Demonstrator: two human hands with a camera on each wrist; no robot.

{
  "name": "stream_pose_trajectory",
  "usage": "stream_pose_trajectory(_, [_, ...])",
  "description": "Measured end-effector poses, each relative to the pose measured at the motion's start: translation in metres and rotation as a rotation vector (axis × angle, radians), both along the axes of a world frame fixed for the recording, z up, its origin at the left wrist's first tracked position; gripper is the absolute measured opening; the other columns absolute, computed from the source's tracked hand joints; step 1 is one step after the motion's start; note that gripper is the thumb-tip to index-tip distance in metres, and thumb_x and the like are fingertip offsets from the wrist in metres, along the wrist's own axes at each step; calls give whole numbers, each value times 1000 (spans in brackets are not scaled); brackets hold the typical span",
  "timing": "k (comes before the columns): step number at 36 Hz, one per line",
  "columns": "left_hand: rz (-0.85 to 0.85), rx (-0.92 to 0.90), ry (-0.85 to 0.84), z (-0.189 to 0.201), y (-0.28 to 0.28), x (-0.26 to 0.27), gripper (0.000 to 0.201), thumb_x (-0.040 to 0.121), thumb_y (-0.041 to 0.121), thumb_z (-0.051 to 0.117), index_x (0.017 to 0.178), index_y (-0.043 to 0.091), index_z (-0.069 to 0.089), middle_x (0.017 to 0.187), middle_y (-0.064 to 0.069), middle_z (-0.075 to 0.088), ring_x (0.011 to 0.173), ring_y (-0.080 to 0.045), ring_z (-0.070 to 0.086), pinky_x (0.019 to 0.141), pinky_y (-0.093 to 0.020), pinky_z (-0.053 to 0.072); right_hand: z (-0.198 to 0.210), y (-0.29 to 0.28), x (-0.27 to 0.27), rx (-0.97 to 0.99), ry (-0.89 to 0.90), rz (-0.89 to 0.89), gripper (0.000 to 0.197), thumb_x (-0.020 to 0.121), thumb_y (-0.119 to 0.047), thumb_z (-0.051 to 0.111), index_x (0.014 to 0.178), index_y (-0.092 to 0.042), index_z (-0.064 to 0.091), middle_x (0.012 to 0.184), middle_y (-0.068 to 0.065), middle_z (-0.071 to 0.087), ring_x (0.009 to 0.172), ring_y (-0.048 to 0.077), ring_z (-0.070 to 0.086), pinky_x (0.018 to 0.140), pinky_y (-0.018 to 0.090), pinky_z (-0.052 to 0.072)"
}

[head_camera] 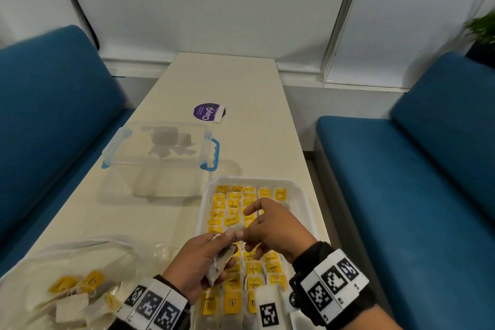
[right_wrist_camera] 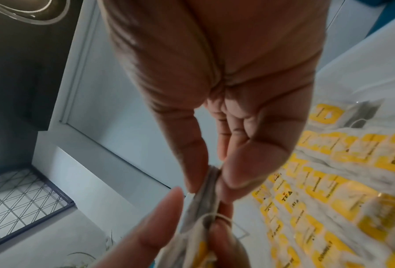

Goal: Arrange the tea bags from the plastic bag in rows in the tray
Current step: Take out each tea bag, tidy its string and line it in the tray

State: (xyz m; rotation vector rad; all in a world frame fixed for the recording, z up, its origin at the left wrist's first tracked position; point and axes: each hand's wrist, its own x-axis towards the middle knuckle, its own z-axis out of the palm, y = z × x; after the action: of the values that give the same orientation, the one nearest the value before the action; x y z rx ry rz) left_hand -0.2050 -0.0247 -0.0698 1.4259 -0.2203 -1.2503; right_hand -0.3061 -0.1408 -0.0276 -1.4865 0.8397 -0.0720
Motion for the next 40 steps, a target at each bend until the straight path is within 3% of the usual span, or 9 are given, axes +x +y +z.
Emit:
stream_pose_trajectory(7, [31, -24, -59, -2, 1, 1, 15, 79, 16, 68, 89, 5, 63, 65, -4, 61, 54, -10, 62, 46, -21, 42, 0, -2, 1, 15, 14, 25, 37, 78, 1, 66, 103, -11, 43, 68, 11, 57, 50, 18, 54, 43, 27, 44])
stream_pose_trajectory(12, [25, -20, -131, 0, 1, 1, 34, 69, 20, 79, 95, 3, 66, 65, -1, 65, 53, -7, 62, 52, -24, 44, 1, -1, -2, 7, 18, 62, 45, 75, -3, 73, 108, -11, 43, 70, 7, 59, 57, 15, 59, 42, 24, 46])
stream_pose_trajectory(15, [28, -30, -137, 1, 1, 1, 46, 57, 32, 72, 94, 5, 67, 70, -4, 67, 54, -9, 63, 53, -24, 45, -1, -1, -2, 6, 19, 67, 38, 76, 2, 70, 100, -10, 43, 65, 7, 56, 53, 15, 58, 42, 25, 46])
stream_pose_trajectory(23, [4, -58, -227, 3, 3, 3, 46, 53, 27, 74, 93, 6, 67, 65, -2, 66, 53, -9, 62, 49, -25, 47, -1, -1, -3, 25, -2, 64, 38, 77, -3, 72, 101, -12, 44, 69, 6, 59, 63, 18, 61, 41, 25, 47])
stream_pose_trajectory(28, [19, -51, -210, 3, 1, 4, 45, 53, 25, 73, 92, 4, 65, 62, -2, 64, 52, -10, 61, 47, -24, 46, -4, 0, 0, -33, -53, 86, 34, 77, 3, 71, 102, -14, 56, 68, 4, 47, 56, 19, 60, 41, 25, 49])
stream_pose_trajectory(31, [18, -39, -206, -1, 2, 4, 39, 61, 17, 81, 95, 6, 65, 62, -2, 64, 51, -9, 61, 45, -22, 45, -6, 1, 2, -71, -42, 120, 27, 78, 4, 70, 96, -15, 63, 69, 3, 47, 56, 17, 59, 43, 24, 51])
stream_pose_trajectory(33, [41, -25, -177, -3, 2, 4, 27, 75, 7, 75, 99, 6, 65, 65, -5, 63, 49, -9, 60, 43, -21, 44, -8, -2, 2, -114, -13, 102, 24, 80, 6, 66, 95, -13, 64, 68, 3, 51, 56, 16, 59, 46, 25, 52])
stream_pose_trajectory(37, [59, -16, -151, -8, 4, 7, 26, 74, 5, 75, 98, 7, 66, 75, -10, 64, 52, -13, 60, 41, -20, 43, -12, -26, 2, -283, 78, -68, 23, 82, 9, 59, 92, -11, 63, 67, 3, 54, 54, 13, 57, 49, 28, 52])
stream_pose_trajectory(40, [52, -17, -120, -7, 7, 9, 16, 83, 1, 62, 99, 6, 64, 85, -14, 64, 56, -15, 58, 40, -20, 41, -15, -56, 0, -428, 183, -200, 21, 82, 8, 57, 90, -12, 64, 78, 2, 56, 67, 19, 60, 55, 30, 55])
